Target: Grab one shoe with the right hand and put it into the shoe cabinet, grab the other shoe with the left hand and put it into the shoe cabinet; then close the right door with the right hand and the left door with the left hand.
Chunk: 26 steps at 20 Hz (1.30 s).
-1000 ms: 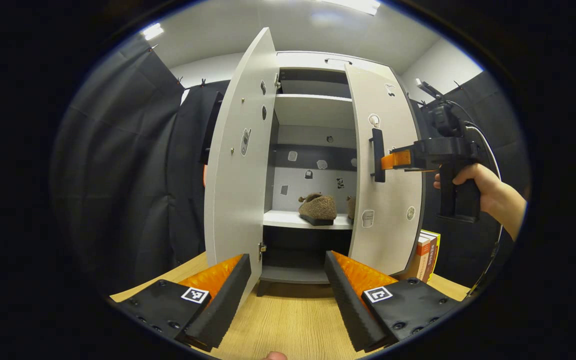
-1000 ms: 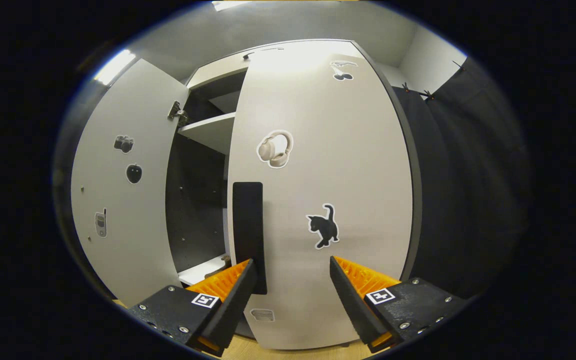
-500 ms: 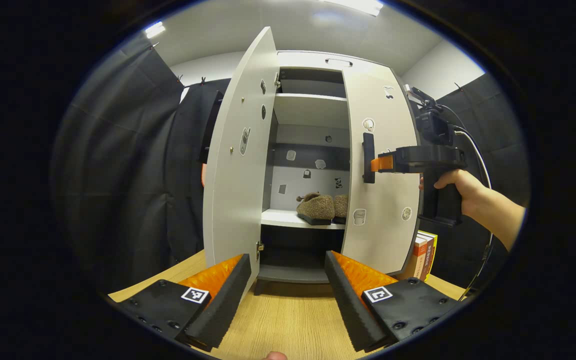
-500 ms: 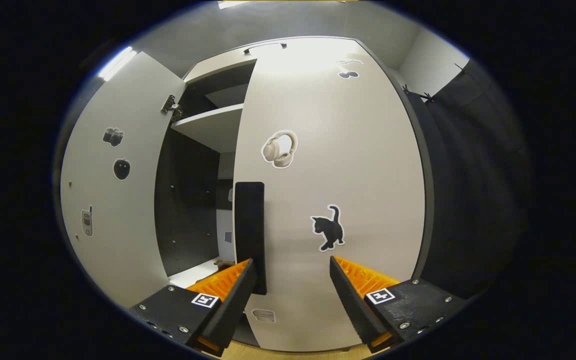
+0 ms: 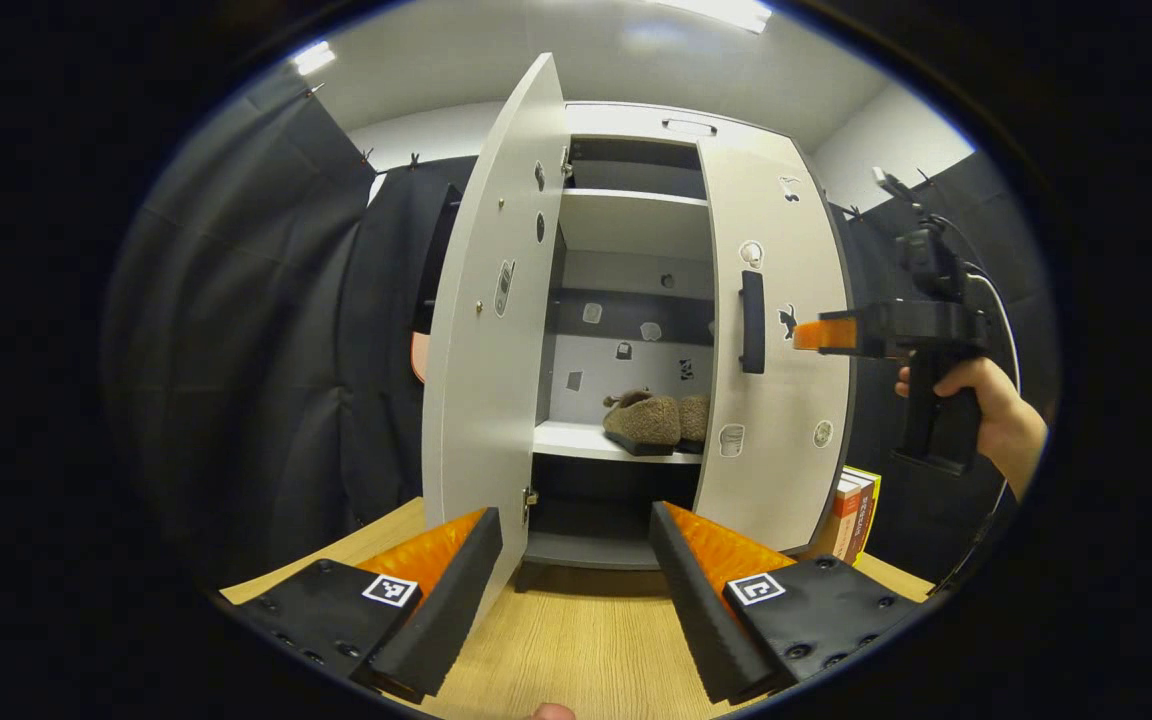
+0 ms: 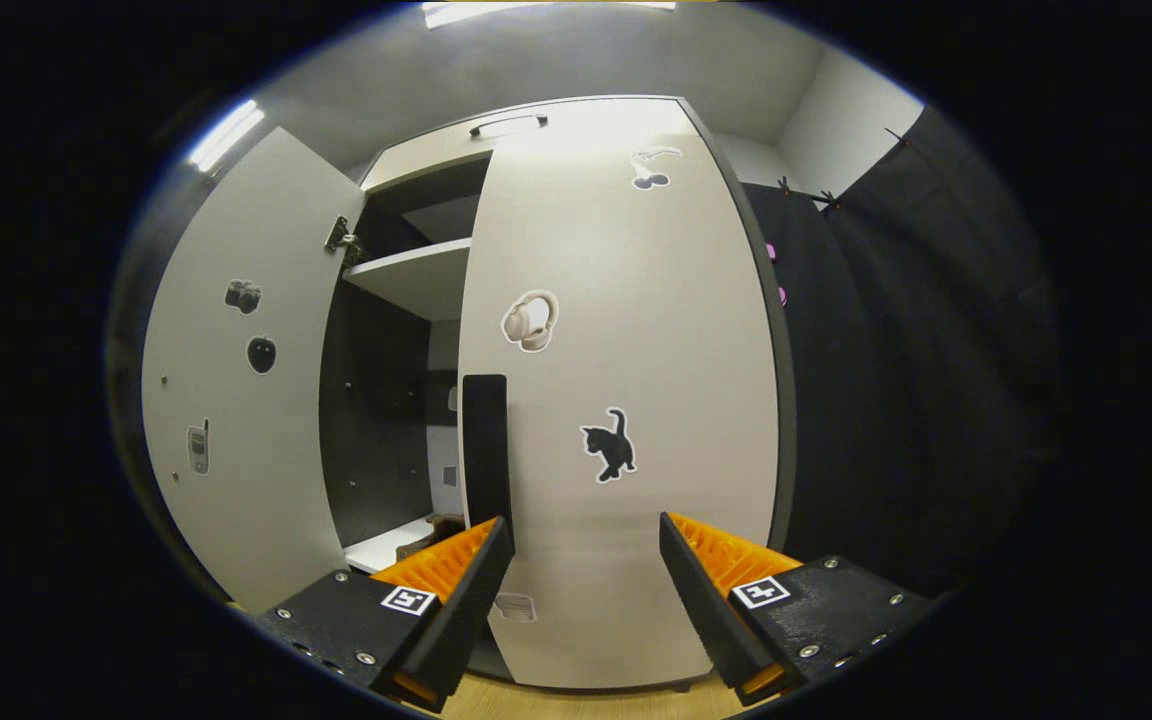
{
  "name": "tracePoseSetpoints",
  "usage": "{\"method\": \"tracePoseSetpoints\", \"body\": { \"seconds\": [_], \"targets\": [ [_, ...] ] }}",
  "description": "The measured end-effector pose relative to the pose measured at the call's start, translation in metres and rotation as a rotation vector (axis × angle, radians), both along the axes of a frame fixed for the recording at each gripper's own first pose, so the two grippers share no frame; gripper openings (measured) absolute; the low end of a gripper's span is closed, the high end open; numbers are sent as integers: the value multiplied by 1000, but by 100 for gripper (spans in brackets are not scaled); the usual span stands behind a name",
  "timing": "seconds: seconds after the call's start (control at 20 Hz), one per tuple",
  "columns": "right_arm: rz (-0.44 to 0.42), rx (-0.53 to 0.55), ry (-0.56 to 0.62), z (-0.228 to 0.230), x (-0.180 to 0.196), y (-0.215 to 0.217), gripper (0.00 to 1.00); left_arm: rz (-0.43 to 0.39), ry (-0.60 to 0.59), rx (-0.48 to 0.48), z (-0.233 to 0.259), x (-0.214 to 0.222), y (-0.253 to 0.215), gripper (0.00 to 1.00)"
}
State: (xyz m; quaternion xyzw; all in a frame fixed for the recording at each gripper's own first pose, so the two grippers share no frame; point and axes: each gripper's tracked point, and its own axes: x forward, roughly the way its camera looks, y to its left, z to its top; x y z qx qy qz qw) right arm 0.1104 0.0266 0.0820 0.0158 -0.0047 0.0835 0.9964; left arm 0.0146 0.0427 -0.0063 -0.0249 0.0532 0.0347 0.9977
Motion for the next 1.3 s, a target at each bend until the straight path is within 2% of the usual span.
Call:
{"method": "tracePoseSetpoints", "body": {
  "seconds": [0.2, 0.4, 0.55, 0.6, 0.85, 1.0, 1.1, 1.25, 1.3],
  "targets": [
    [-14, 7, 7, -17, -38, -16, 92, 6, -10, 5, 7, 3, 4, 99],
    [-57, 28, 51, -52, -77, -32, 92, -9, -12, 8, 8, 8, -1, 97],
    [-46, 3, 90, -91, -107, -32, 92, -8, -4, 2, 7, 6, -1, 94],
    [-38, -12, 96, -101, -117, -31, 92, -1, -2, -3, 8, 5, 1, 97],
    [-35, 19, 146, -135, -151, -34, 92, 148, -18, 8, 49, -3, 63, 96],
    [-44, 16, 147, -134, -153, -40, 92, 243, -49, 68, 86, -1, 120, 99],
    [-51, 10, 133, -127, -153, -46, 92, 304, -50, 104, 103, 9, 159, 96],
    [-59, 5, 118, -120, -154, -52, 92, 354, -69, 122, 117, 30, 195, 94],
    [-60, 0, 116, -119, -155, -53, 92, 356, -79, 109, 123, 39, 203, 97]
  ]
}}
